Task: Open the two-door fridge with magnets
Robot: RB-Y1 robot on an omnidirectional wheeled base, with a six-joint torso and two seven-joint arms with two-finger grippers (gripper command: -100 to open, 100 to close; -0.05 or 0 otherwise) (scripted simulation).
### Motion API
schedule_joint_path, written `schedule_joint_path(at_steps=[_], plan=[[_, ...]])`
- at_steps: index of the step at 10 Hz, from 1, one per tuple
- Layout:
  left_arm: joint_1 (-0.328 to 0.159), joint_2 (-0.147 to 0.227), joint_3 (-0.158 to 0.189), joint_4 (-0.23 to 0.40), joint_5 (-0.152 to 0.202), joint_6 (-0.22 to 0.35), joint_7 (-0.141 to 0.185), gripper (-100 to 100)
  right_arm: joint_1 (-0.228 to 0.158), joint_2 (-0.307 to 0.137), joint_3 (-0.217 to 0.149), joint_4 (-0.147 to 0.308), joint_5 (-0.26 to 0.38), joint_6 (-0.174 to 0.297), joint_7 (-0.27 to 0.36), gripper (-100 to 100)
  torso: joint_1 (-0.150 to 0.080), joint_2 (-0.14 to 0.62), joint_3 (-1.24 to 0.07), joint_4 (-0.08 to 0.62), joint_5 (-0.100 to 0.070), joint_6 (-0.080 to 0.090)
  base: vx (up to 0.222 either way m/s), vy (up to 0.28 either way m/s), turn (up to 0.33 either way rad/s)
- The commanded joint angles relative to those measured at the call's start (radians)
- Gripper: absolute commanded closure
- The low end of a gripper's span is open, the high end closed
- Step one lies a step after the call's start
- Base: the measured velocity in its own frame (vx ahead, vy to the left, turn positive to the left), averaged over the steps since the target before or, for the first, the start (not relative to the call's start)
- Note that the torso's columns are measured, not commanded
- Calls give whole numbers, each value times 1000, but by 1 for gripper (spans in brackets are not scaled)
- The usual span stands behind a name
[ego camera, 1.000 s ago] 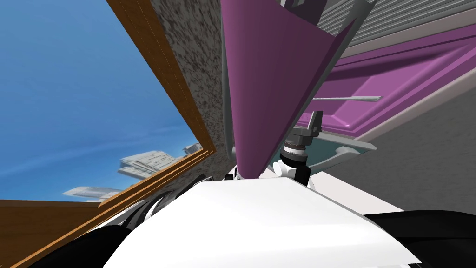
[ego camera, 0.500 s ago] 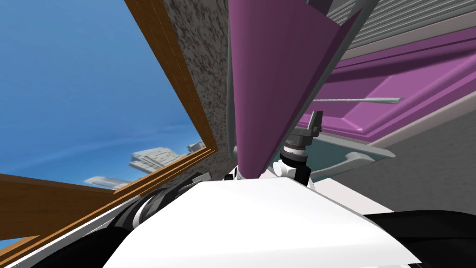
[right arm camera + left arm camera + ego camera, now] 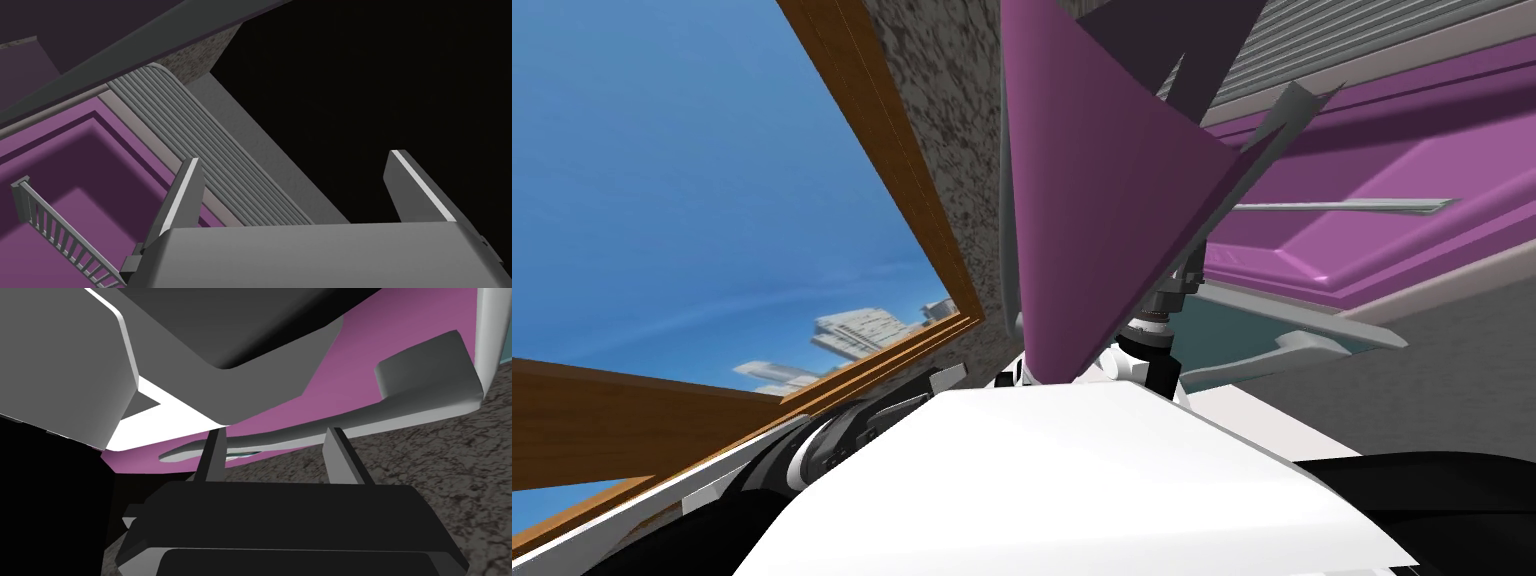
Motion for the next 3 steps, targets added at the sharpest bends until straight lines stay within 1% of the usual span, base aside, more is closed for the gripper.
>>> schedule_joint_path(at_steps=[1,3], plan=[[0,0,0,0,0,0,0,0,0,0,0,0,0,0,0,0,3,8,6,2,1,0,-64,32,-1],[0,0,0,0,0,0,0,0,0,0,0,0,0,0,0,0,8,19,14,5,2,0,-47,24,-1]])
